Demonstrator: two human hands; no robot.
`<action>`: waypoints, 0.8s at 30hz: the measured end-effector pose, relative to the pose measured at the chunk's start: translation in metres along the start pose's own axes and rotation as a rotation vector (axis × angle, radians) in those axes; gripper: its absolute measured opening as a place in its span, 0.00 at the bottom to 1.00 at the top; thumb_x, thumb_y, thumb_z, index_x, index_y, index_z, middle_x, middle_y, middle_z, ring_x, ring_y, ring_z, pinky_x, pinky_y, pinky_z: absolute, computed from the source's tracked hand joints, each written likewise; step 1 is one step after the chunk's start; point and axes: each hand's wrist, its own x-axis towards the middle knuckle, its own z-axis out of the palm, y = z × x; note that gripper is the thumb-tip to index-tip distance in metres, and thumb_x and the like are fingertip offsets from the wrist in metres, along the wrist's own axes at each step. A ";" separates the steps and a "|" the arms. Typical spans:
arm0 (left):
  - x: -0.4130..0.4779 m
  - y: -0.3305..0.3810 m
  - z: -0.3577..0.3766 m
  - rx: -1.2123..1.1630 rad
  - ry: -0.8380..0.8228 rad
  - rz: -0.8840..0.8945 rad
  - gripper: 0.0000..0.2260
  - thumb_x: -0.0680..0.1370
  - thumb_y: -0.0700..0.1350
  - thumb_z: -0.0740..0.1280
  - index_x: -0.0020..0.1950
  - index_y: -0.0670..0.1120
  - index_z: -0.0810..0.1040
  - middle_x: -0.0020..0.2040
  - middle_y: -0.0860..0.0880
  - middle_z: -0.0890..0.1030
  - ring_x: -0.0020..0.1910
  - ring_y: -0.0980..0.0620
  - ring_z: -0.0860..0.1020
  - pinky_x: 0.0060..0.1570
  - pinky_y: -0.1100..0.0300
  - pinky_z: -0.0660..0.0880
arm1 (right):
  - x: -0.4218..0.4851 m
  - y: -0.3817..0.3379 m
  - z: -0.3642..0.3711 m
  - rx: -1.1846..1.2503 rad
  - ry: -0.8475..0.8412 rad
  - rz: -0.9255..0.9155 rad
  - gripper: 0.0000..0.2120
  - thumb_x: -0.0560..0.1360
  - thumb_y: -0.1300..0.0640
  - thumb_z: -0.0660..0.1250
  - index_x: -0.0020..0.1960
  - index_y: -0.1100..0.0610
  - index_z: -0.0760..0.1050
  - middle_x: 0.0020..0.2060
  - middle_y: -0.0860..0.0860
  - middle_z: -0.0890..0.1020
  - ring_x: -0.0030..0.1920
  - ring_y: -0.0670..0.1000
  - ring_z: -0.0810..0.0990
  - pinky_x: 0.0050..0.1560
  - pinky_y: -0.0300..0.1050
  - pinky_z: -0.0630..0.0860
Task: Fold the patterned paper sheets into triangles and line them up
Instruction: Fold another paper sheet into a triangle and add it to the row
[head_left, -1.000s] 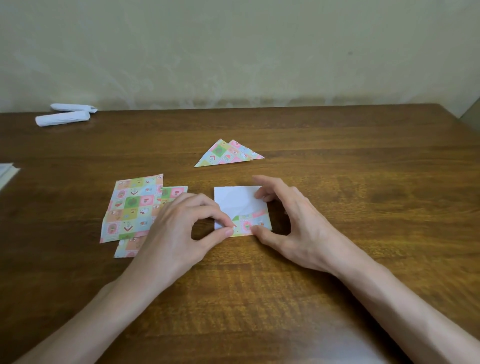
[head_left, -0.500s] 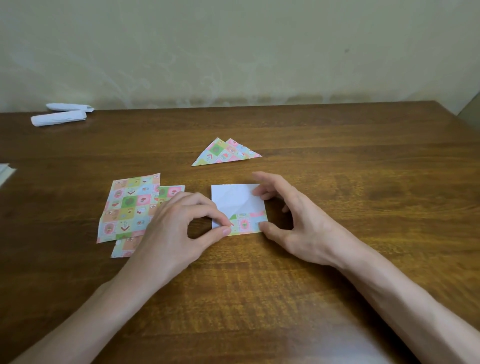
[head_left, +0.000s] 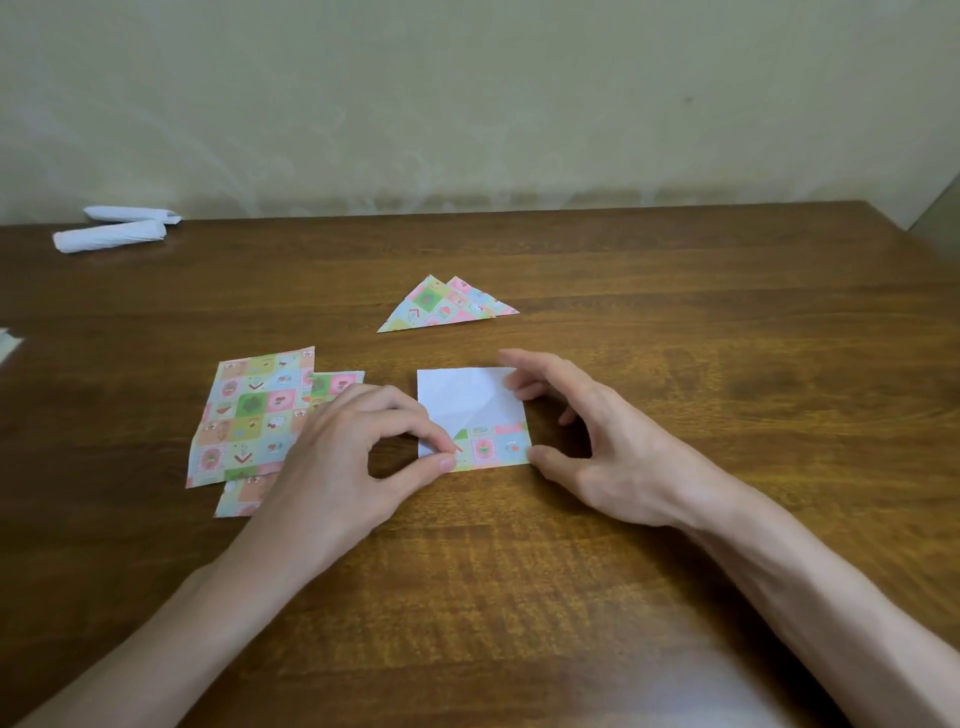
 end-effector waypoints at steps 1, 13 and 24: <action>0.000 0.000 0.000 0.006 0.004 0.011 0.13 0.70 0.67 0.66 0.45 0.62 0.85 0.53 0.64 0.79 0.60 0.61 0.74 0.62 0.52 0.71 | 0.000 -0.001 0.001 -0.005 -0.002 -0.001 0.39 0.76 0.66 0.71 0.80 0.45 0.61 0.67 0.44 0.73 0.71 0.41 0.69 0.65 0.27 0.63; -0.004 0.001 -0.001 0.118 0.043 0.138 0.07 0.76 0.57 0.71 0.48 0.58 0.87 0.48 0.63 0.81 0.56 0.57 0.79 0.59 0.51 0.75 | 0.005 -0.010 0.025 -0.124 0.277 -0.029 0.20 0.77 0.54 0.69 0.68 0.47 0.75 0.55 0.42 0.77 0.59 0.41 0.76 0.59 0.35 0.69; -0.006 0.003 -0.002 0.155 0.081 0.093 0.17 0.74 0.59 0.72 0.61 0.58 0.81 0.58 0.63 0.76 0.60 0.59 0.76 0.59 0.54 0.74 | 0.007 -0.010 0.025 -0.317 0.376 0.011 0.27 0.74 0.36 0.70 0.70 0.44 0.74 0.61 0.43 0.75 0.64 0.48 0.70 0.62 0.48 0.67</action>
